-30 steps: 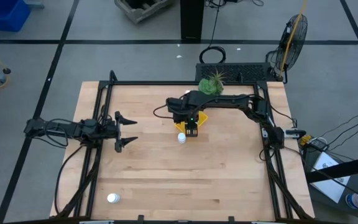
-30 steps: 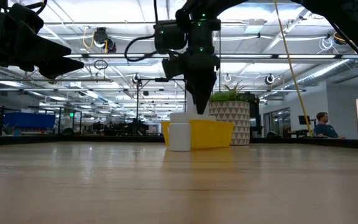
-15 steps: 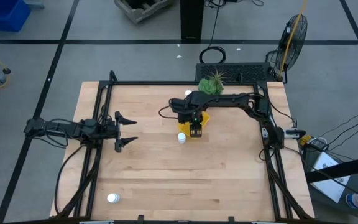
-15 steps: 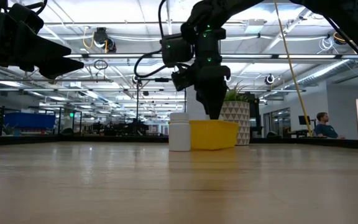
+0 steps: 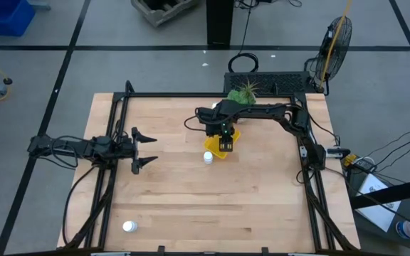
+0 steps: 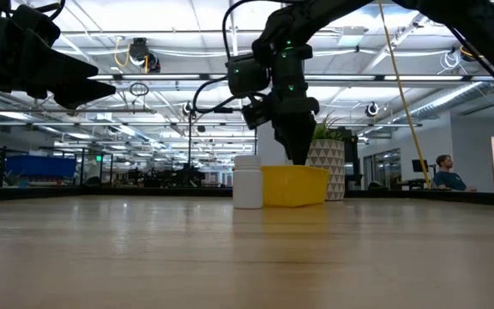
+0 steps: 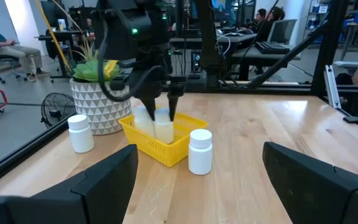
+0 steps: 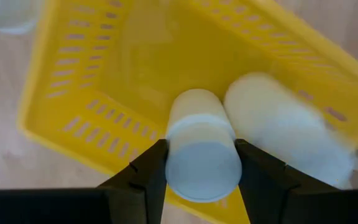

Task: Pick and place pill bottles into a basket
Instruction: Put the middle right white medicine bottle into the bin

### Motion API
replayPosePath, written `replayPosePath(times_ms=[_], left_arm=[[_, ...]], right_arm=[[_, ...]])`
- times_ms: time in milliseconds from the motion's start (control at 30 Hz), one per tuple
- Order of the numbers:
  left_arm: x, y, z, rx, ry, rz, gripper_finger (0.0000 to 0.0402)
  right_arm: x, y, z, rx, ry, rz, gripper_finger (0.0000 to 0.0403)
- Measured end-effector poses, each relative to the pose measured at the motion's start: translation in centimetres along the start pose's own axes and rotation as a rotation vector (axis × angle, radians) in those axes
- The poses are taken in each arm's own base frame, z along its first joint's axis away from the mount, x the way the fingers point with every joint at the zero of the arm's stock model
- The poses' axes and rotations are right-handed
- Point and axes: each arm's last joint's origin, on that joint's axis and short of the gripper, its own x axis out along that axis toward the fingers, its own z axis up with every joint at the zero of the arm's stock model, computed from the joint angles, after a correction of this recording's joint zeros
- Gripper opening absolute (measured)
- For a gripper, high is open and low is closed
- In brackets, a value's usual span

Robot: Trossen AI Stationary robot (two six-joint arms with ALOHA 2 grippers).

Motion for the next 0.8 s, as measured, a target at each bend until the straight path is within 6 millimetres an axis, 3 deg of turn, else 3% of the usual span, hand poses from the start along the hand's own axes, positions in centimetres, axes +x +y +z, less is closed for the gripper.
replayPosePath(times_ms=[267, 533, 800], left_arm=[[0.00, 0.00, 0.00, 0.000, 0.000, 0.000, 0.0351], [0.00, 0.00, 0.00, 0.000, 0.000, 0.000, 0.0351], [0.00, 0.00, 0.00, 0.000, 0.000, 0.000, 0.0351]], right_arm=[[0.00, -0.48, -0.07, 0.004, -0.004, -0.001, 0.0150], [0.42, -0.81, -0.22, 0.038, 0.029, -0.030, 0.0230], [0.22, -0.89, -0.69, 0.038, 0.068, -0.040, 0.0214]])
